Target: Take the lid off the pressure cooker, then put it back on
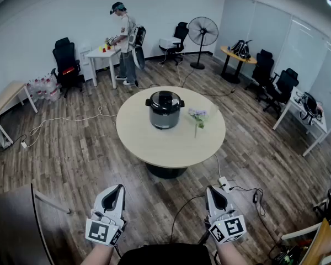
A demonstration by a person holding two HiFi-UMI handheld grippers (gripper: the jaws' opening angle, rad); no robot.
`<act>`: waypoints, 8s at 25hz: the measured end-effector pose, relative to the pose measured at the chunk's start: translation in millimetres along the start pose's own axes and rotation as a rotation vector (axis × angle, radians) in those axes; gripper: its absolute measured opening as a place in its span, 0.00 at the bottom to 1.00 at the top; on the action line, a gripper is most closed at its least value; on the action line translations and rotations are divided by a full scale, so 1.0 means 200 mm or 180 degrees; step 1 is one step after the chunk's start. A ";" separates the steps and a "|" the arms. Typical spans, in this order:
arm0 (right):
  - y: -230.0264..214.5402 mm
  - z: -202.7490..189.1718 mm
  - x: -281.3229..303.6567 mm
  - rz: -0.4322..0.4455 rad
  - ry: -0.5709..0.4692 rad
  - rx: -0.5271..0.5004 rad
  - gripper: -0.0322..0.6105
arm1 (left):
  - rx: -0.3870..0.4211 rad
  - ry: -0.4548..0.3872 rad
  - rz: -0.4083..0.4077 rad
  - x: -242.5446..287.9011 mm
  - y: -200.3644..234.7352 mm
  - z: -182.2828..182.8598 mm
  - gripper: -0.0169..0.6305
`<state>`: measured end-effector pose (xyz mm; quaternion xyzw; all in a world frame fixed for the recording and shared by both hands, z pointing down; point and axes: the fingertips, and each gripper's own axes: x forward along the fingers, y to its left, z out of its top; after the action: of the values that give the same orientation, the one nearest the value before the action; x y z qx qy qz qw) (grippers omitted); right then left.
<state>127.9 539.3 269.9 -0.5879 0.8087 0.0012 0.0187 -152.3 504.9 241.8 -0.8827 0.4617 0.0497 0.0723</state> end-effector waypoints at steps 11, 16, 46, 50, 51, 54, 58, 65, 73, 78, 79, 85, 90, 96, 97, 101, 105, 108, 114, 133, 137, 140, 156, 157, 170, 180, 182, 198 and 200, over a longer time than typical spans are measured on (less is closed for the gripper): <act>0.03 -0.04 0.00 0.0142 -0.0036 0.0134 0.06 | -0.0006 0.0032 0.0013 -0.03 -0.02 -0.03 0.03; 0.05 -0.06 0.00 0.0231 -0.0006 0.0062 0.06 | -0.0016 0.0063 0.0021 -0.03 -0.02 -0.04 0.03; -0.37 -0.05 0.12 0.0798 -0.0063 0.0290 0.96 | -0.0090 0.0214 -0.0139 0.40 -0.33 -0.32 0.91; -0.45 -0.07 0.24 0.0771 -0.0070 0.0286 0.95 | -0.0122 0.0288 -0.0110 0.53 -0.25 -0.41 0.90; -0.47 -0.08 0.29 0.0760 -0.0062 0.0298 0.95 | -0.0120 0.0301 -0.0112 0.57 -0.22 -0.43 0.89; -0.54 -0.11 0.48 0.0727 -0.0040 0.0277 0.95 | -0.0149 0.0330 -0.0130 0.76 -0.09 -0.55 0.87; -0.65 -0.15 0.84 0.0635 0.0042 0.0229 0.95 | -0.0198 0.0424 -0.0229 1.12 0.13 -0.74 0.86; -0.84 -0.15 1.62 0.0407 0.0214 0.0140 0.95 | -0.0303 0.0751 -0.0409 1.81 0.63 -1.14 0.91; -0.98 -0.27 2.43 0.0359 0.0582 -0.0072 0.92 | -0.0572 0.1178 -0.0870 2.40 0.93 -1.73 0.93; -1.05 -0.37 2.77 0.0497 0.0912 -0.0206 0.91 | -0.0664 0.1453 -0.0980 2.64 0.99 -2.04 0.94; -1.06 -0.40 2.82 0.0535 0.0970 -0.0213 0.91 | -0.0676 0.1505 -0.0996 2.68 1.00 -2.09 0.94; -1.15 -0.53 3.10 0.0930 0.1356 -0.0360 0.89 | -0.0675 0.1683 -0.1077 2.89 0.99 -2.29 0.94; -1.18 -0.63 3.29 0.1399 0.1700 -0.0547 0.88 | -0.0631 0.1810 -0.0993 3.01 0.97 -2.41 0.94; -1.16 -0.78 3.51 0.1973 0.2174 -0.0948 0.86 | -0.0479 0.1857 -0.0901 3.12 0.99 -2.48 0.94; -1.15 -0.81 3.54 0.2056 0.2265 -0.1010 0.86 | -0.0461 0.1845 -0.0892 3.12 0.99 -2.48 0.94; -1.12 -0.91 3.66 0.2377 0.2589 -0.1303 0.80 | -0.0437 0.1806 -0.0878 3.11 0.98 -2.49 0.94; -1.11 -1.03 3.77 0.2663 0.2990 -0.1659 0.78 | -0.0431 0.1794 -0.0865 3.12 0.98 -2.49 0.94; -1.09 -1.14 3.81 0.2868 0.3327 -0.1830 0.77 | -0.0435 0.1792 -0.0859 3.12 0.99 -2.49 0.94; -1.05 -1.24 3.82 0.3063 0.3657 -0.1958 0.63 | -0.0430 0.1773 -0.0853 3.12 0.99 -2.50 0.94; -1.12 -1.24 3.93 0.1128 0.4120 -0.0761 0.53 | -0.0464 0.1780 -0.0746 3.11 0.97 -2.55 0.94; -1.12 -1.24 3.92 0.1150 0.4096 -0.0766 0.53 | -0.0480 0.1787 -0.0746 3.10 0.97 -2.55 0.94; -1.13 -1.24 3.92 0.1230 0.4112 -0.0833 0.53 | -0.0482 0.1781 -0.0758 3.11 0.96 -2.55 0.94; -1.13 -1.20 3.92 0.1321 0.4234 -0.0900 0.51 | -0.0471 0.1749 -0.0766 3.11 0.97 -2.54 0.94; -1.14 -1.18 3.93 0.1303 0.4226 -0.0840 0.51 | -0.0471 0.1749 -0.0766 3.11 0.97 -2.54 0.94; -1.51 -0.80 3.89 0.1033 0.4180 -0.0618 0.50 | -0.0461 0.1768 -0.0744 3.16 0.87 -2.49 0.94; -1.77 -0.63 3.58 0.0636 0.4159 -0.0501 0.50 | -0.0441 0.1724 -0.0746 3.11 0.99 -2.55 0.94; -1.82 -0.64 3.43 0.0553 0.4175 -0.0449 0.50 | -0.0435 0.1747 -0.0748 3.10 0.98 -2.53 0.94; -1.40 -1.27 2.44 0.0853 0.4669 -0.0370 0.50 | -0.0434 0.1777 -0.0755 3.08 0.97 -2.53 0.94; -1.29 -1.37 2.42 0.0949 0.4675 -0.0417 0.50 | -0.0435 0.1779 -0.0756 3.08 0.97 -2.53 0.94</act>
<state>215.7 -7.3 533.2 -0.3217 0.6825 -0.3406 -0.5609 49.5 -190.3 628.3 -0.9127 0.3529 -0.1729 -0.1116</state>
